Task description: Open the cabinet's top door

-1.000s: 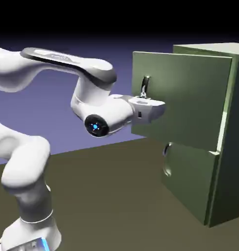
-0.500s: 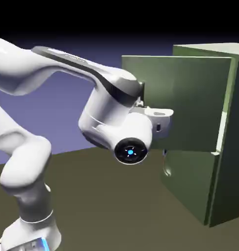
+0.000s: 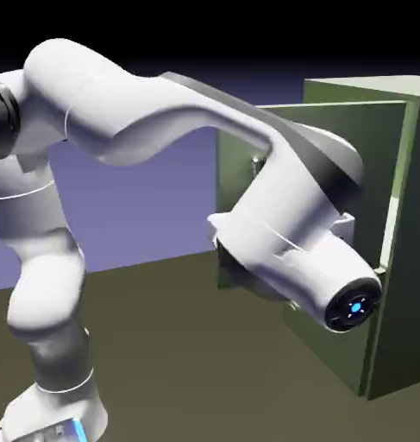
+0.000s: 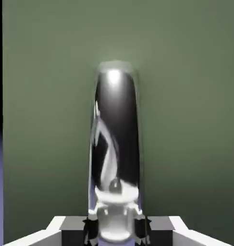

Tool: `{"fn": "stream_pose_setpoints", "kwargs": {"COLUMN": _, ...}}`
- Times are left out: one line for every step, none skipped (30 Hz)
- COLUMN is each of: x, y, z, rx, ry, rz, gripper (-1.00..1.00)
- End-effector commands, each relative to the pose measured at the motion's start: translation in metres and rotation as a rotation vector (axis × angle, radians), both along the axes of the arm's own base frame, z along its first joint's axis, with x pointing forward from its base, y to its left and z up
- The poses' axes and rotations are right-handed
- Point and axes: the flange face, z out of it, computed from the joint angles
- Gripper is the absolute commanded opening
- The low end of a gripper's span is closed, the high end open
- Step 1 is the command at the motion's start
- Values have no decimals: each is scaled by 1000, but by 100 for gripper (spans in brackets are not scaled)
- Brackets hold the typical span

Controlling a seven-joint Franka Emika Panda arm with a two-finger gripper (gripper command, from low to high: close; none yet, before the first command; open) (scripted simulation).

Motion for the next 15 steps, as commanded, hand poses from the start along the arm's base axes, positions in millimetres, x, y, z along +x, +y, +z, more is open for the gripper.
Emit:
{"fn": "stream_pose_setpoints", "kwargs": {"x": 0, "y": 0, "z": 2, "rx": -2, "ry": -5, "rz": -6, "gripper": -100}}
{"fn": "stream_pose_setpoints", "kwargs": {"x": -1, "y": 1, "z": 2, "rx": -2, "ry": -5, "rz": -8, "gripper": -100}}
{"fn": "stream_pose_setpoints", "kwargs": {"x": -1, "y": 1, "z": 2, "rx": 0, "ry": -6, "rz": -11, "gripper": -100}}
{"fn": "stream_pose_setpoints", "kwargs": {"x": -1, "y": 1, "z": 1, "rx": 3, "ry": -6, "rz": -13, "gripper": -100}}
{"fn": "stream_pose_setpoints", "kwargs": {"x": -1, "y": 1, "z": 0, "rx": 7, "ry": -6, "rz": -14, "gripper": -100}}
{"fn": "stream_pose_setpoints", "kwargs": {"x": -1, "y": 0, "z": -2, "rx": 12, "ry": -6, "rz": -13, "gripper": -100}}
{"fn": "stream_pose_setpoints", "kwargs": {"x": 0, "y": -2, "z": -3, "rx": 18, "ry": -6, "rz": -9, "gripper": -100}}
{"fn": "stream_pose_setpoints", "kwargs": {"x": 2, "y": -6, "z": -4, "rx": 20, "ry": -6, "rz": 4, "gripper": -100}}
{"fn": "stream_pose_setpoints", "kwargs": {"x": 3, "y": -9, "z": -4, "rx": 20, "ry": -6, "rz": 17, "gripper": -100}}
{"fn": "stream_pose_setpoints", "kwargs": {"x": 4, "y": -13, "z": -4, "rx": 20, "ry": -6, "rz": 30, "gripper": -100}}
{"fn": "stream_pose_setpoints", "kwargs": {"x": 6, "y": -16, "z": -4, "rx": 20, "ry": -6, "rz": 42, "gripper": -100}}
{"fn": "stream_pose_setpoints", "kwargs": {"x": 7, "y": -19, "z": -4, "rx": 21, "ry": -5, "rz": 54, "gripper": -100}}
{"fn": "stream_pose_setpoints", "kwargs": {"x": 9, "y": -23, "z": -4, "rx": 20, "ry": -6, "rz": 66, "gripper": -100}}
{"fn": "stream_pose_setpoints", "kwargs": {"x": 10, "y": -26, "z": -4, "rx": 19, "ry": -6, "rz": 79, "gripper": -100}}
{"fn": "stream_pose_setpoints", "kwargs": {"x": 12, "y": -30, "z": -4, "rx": 20, "ry": -5, "rz": 92, "gripper": -100}}
